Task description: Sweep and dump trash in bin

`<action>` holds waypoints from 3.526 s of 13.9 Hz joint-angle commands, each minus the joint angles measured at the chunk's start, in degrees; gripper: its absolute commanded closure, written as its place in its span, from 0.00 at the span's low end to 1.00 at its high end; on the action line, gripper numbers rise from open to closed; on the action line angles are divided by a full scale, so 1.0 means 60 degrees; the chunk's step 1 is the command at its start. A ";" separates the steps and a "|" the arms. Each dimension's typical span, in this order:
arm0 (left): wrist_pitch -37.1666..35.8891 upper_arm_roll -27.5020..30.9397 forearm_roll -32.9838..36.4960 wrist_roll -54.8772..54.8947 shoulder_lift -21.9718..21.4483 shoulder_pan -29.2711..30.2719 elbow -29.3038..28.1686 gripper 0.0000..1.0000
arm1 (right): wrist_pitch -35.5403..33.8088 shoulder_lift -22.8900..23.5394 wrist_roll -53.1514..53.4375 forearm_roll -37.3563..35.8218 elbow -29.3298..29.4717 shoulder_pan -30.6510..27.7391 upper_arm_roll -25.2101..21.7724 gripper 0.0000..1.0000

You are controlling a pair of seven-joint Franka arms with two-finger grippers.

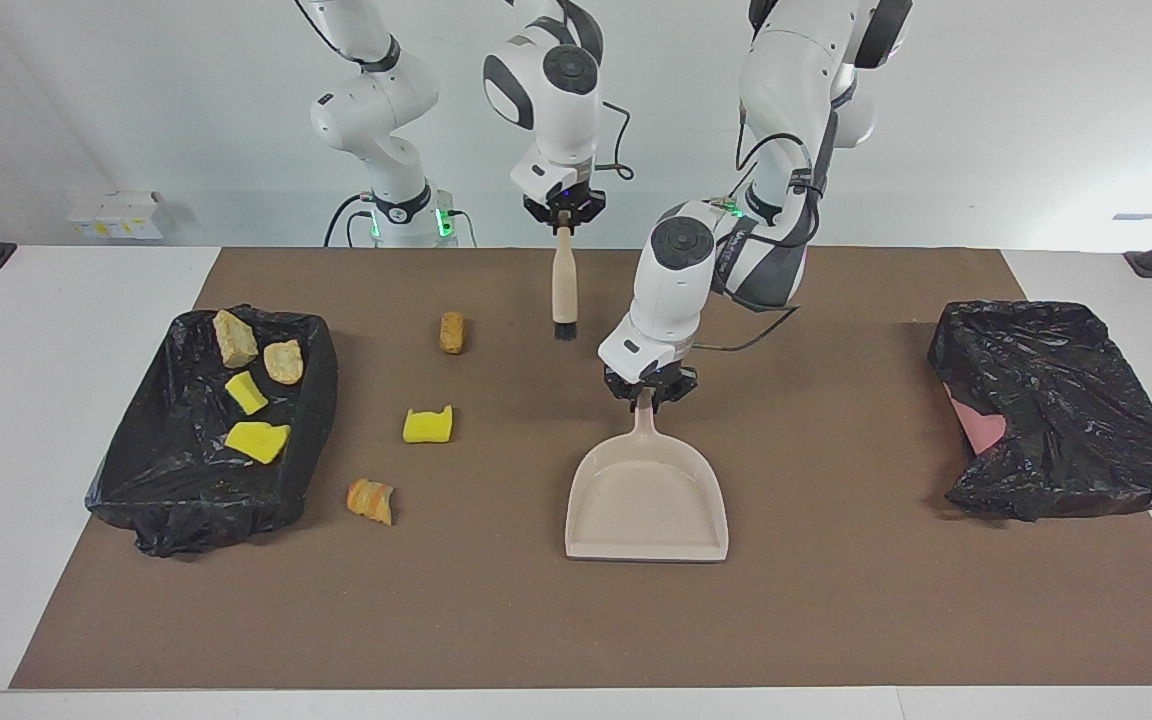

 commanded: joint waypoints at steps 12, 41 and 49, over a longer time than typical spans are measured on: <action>-0.2727 0.0205 0.0276 0.6522 -0.1146 0.1296 0.0111 1.00 | -0.0799 -0.0465 0.2352 -0.1014 -0.1960 -0.2399 0.0115 1.00; -0.0237 0.0059 0.0775 1.3311 -0.3167 0.0110 -0.4137 1.00 | 0.1386 0.4400 -0.0983 0.1126 0.2595 -0.0893 0.0130 1.00; 0.0525 0.0073 0.0174 1.3090 -0.3123 0.0329 -0.4298 1.00 | -0.0602 0.4472 -0.3311 -0.1200 0.4290 -0.2088 0.0013 1.00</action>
